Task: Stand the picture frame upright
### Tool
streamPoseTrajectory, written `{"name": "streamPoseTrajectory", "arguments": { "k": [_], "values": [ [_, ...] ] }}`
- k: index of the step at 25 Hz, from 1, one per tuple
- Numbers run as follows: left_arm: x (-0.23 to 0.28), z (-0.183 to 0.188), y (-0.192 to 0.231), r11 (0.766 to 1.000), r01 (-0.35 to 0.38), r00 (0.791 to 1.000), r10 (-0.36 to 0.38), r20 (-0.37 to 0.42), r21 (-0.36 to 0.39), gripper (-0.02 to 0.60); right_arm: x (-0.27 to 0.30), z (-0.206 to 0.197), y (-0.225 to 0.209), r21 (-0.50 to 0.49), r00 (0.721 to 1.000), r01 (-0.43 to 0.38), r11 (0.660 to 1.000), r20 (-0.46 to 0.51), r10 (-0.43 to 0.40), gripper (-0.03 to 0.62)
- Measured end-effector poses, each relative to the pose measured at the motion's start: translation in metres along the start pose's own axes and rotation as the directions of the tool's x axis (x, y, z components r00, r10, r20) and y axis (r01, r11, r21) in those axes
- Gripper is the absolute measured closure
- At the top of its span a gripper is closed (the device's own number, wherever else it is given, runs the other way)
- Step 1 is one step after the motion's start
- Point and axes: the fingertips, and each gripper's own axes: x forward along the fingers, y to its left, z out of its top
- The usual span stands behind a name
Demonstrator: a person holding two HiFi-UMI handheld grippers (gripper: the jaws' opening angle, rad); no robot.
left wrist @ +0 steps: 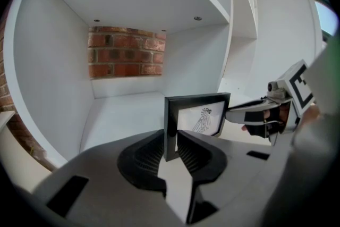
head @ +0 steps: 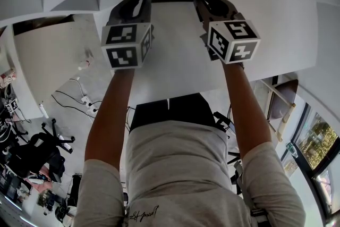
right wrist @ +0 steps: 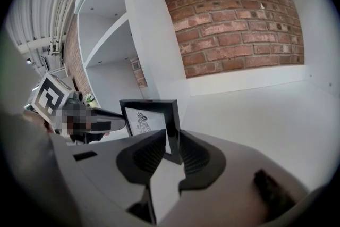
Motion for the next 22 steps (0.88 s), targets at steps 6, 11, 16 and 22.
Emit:
{"name": "streamPoseTrajectory", "arguments": {
  "k": [6,11,16,22],
  "values": [
    [-0.001,0.0,-0.002,1.0,0.008,1.0,-0.008,0.0,0.0,0.479,-0.001,0.0,0.001,-0.002,1.0,-0.003,1.0,-0.003,0.003,0.499],
    [-0.003,0.002,-0.001,1.0,0.005,1.0,-0.005,0.008,0.002,0.477,-0.003,0.0,0.003,-0.003,1.0,-0.004,1.0,0.0,0.004,0.496],
    [-0.009,0.002,0.0,1.0,0.003,1.0,-0.003,0.009,0.004,0.477,-0.007,-0.002,0.004,-0.001,1.0,0.001,1.0,-0.002,-0.001,0.496],
    [-0.018,-0.002,0.001,1.0,-0.009,1.0,0.01,0.007,-0.012,0.477,-0.014,-0.005,0.007,-0.003,1.0,0.003,1.0,-0.012,-0.003,0.496]
  ]
}}
